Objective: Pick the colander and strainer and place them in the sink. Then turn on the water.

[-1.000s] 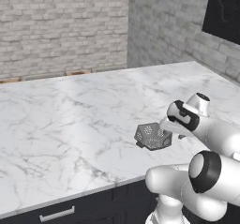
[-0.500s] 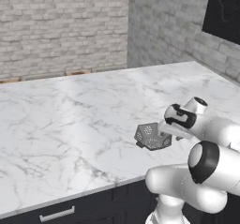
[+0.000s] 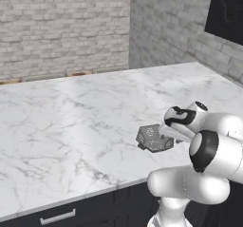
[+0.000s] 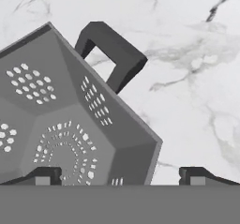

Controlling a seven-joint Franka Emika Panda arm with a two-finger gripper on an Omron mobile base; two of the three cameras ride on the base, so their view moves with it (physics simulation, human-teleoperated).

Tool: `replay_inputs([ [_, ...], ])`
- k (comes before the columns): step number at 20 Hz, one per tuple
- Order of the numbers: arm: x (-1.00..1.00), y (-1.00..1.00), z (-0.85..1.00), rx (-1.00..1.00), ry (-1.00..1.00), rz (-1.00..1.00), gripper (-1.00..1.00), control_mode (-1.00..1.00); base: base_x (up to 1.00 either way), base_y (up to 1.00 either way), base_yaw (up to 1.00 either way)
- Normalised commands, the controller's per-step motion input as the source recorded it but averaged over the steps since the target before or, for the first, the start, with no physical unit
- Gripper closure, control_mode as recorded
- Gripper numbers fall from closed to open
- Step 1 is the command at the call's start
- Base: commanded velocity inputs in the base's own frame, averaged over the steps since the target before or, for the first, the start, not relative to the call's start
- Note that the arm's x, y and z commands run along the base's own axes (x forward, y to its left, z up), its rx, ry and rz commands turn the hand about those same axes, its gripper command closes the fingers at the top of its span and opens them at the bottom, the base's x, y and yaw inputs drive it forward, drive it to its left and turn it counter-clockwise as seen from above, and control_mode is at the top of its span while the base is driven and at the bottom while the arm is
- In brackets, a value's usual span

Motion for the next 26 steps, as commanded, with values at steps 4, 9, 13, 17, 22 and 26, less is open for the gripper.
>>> replay_inputs([
  [4,0.16,0.0,-0.18,0.03,0.0,0.0,-1.0,-1.0,0.0,0.0,0.0],
  [9,0.14,0.02,-0.24,0.04,0.0,0.0,1.0,-1.0,0.0,0.0,0.0],
  [13,0.11,0.0,-0.23,0.06,0.0,0.0,1.0,-1.0,0.0,0.0,0.0],
  [17,0.07,0.0,-0.15,0.05,0.0,0.0,1.0,-1.0,0.0,0.0,0.0],
  [22,-0.04,-0.05,0.03,0.04,-0.04,-0.01,1.0,-1.0,0.0,0.0,0.0],
  [26,-0.21,-0.07,0.29,0.02,-0.09,-0.05,1.0,-1.0,0.0,0.0,0.0],
])
